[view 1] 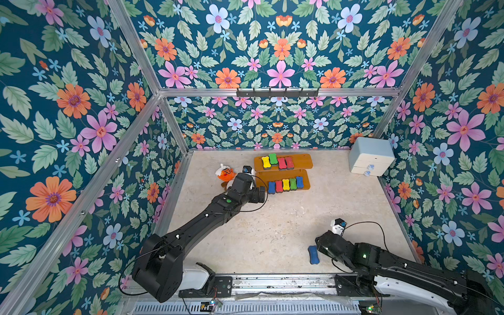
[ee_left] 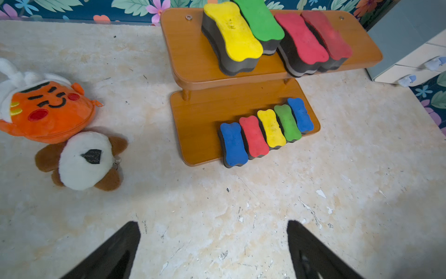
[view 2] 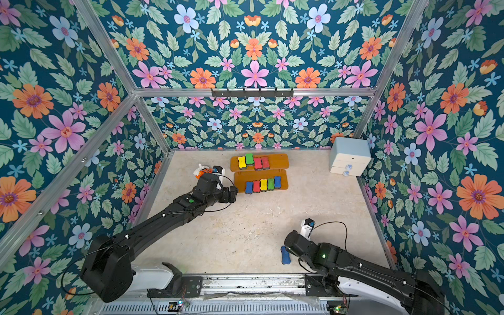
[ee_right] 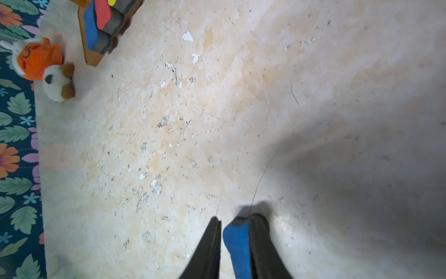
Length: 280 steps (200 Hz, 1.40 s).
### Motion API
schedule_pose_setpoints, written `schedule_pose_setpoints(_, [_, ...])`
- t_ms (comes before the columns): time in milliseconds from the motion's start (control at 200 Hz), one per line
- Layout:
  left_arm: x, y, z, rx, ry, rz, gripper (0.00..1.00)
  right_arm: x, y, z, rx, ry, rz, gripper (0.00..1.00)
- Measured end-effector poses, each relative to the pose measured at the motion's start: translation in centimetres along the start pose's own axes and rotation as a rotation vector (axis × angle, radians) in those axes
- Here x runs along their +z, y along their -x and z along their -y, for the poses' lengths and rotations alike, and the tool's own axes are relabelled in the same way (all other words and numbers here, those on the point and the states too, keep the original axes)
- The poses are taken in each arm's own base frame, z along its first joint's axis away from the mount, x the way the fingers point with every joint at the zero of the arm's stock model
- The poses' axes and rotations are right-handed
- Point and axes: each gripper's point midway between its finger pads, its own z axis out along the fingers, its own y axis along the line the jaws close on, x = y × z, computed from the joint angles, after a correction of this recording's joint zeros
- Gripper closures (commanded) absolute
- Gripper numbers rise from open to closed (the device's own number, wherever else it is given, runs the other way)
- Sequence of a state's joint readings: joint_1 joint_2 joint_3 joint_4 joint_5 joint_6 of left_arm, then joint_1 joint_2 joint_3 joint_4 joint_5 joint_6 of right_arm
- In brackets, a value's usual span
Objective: Remove the whiteboard erasers from the shelf
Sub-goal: Place the whiteboard eraser at the center of the board.
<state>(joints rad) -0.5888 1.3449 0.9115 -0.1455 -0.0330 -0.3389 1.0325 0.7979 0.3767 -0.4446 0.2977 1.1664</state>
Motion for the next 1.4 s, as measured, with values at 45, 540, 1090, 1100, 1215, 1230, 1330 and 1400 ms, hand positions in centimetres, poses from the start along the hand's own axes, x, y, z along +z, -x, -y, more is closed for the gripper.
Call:
schedule_pose_setpoints(45, [0.1,-0.1,0.0,0.0,-0.002,-0.005,0.01,0.4,0.6,-0.3,-0.027,-0.005,-0.005,0.74])
schedule_pose_setpoints(540, [1.0,-0.7,0.9,0.025,-0.042,-0.044,0.03,3.8,-0.7,-2.0,-0.252,0.059,-0.186,0.8])
schedule_pose_setpoints(1090, [1.0,-0.7,0.5,0.026,-0.022,-0.048,0.01,3.5,-2.8,-0.6,-0.251,0.111,-0.246,0.81])
schedule_pose_setpoints(1100, [1.0,-0.8,0.5,0.026,-0.021,-0.049,0.01,3.5,-2.9,-0.6,-0.246,0.112,-0.248,0.81])
schedule_pose_setpoints(1215, [1.1,-1.0,0.4,0.026,-0.017,-0.062,0.01,3.4,-3.2,-0.7,-0.245,0.119,-0.261,0.81])
schedule_pose_setpoints(1230, [1.1,-1.1,0.4,0.027,-0.016,-0.063,0.01,3.4,-3.3,-0.7,-0.246,0.12,-0.262,0.81])
schedule_pose_setpoints(1330, [1.1,-1.1,0.4,0.026,-0.016,-0.066,0.01,3.3,-3.4,-0.8,-0.248,0.126,-0.267,0.81])
schedule_pose_setpoints(1400, [1.0,-1.0,0.4,0.026,-0.017,-0.064,0.01,3.2,-3.5,-0.8,-0.25,0.127,-0.269,0.8])
